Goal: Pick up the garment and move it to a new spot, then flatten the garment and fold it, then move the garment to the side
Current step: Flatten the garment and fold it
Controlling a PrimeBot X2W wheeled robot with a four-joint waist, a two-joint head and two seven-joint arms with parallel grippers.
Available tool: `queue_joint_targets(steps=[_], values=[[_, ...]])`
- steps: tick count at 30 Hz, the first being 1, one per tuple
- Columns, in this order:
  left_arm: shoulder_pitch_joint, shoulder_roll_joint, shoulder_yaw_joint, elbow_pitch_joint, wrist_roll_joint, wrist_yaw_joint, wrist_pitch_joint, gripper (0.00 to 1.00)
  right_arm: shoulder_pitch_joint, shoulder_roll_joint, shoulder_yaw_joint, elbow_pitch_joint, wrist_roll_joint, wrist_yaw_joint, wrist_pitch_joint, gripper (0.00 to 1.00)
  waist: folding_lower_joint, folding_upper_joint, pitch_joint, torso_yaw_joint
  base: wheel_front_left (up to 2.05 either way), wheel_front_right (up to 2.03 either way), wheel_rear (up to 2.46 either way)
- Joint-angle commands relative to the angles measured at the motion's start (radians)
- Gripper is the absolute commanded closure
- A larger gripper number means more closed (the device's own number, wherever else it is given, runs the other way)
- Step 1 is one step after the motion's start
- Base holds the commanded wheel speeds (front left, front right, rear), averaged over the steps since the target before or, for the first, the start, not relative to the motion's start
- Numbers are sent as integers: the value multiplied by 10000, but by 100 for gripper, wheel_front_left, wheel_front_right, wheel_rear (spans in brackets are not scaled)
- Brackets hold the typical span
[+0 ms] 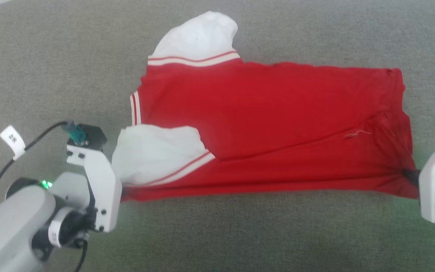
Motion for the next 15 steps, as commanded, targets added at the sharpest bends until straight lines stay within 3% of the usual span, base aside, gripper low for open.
queue_joint_targets(steps=[1, 7, 14, 15], values=[[216, 158, 44, -115, -41, 182, 70, 100, 149, -126, -123, -131, 41, -13, 121, 100, 0, 0, -1, 11, 0, 0, 0], [941, 471, 30, -1115, -198, 888, 90, 100, 775, -3, -474, -723, 131, -13, 593, 100, 0, 0, 24, 0, 0, 0, 0], [1350, 109, -223, -899, -283, 825, -68, 100, 936, 364, -308, -323, 12, -12, 210, 100, 0, 0, 84, -100, 0, 0, 0], [1322, 21, -229, -801, -285, 768, -124, 83, 861, 441, -303, -209, -3, -12, 109, 100, 0, 0, 82, -125, 0, 0, 0]])
